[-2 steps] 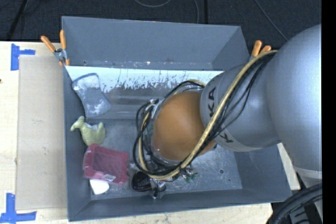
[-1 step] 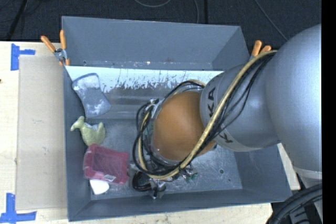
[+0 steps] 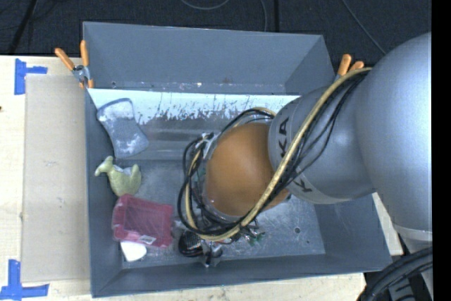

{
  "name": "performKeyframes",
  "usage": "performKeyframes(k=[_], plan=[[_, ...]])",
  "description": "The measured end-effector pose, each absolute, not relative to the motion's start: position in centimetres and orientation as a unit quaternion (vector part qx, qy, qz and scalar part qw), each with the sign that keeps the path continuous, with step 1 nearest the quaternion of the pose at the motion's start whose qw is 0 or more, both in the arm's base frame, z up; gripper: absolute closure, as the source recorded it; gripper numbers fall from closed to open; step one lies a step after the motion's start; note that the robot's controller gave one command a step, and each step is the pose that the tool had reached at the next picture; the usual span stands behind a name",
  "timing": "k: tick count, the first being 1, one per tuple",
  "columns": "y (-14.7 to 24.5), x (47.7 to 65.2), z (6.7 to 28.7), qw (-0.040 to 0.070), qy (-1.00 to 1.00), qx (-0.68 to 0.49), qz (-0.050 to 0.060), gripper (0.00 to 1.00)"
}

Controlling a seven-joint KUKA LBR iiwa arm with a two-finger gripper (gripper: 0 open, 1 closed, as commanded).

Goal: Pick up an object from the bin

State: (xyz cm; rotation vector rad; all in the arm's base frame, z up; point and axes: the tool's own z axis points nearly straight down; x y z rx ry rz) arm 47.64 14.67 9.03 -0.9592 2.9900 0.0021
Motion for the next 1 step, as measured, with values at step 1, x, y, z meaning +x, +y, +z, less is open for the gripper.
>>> performKeyframes(k=[1], plan=[[14.72, 47.48, 8.94, -0.001, 0.952, -0.305, 0.001, 1.0]])
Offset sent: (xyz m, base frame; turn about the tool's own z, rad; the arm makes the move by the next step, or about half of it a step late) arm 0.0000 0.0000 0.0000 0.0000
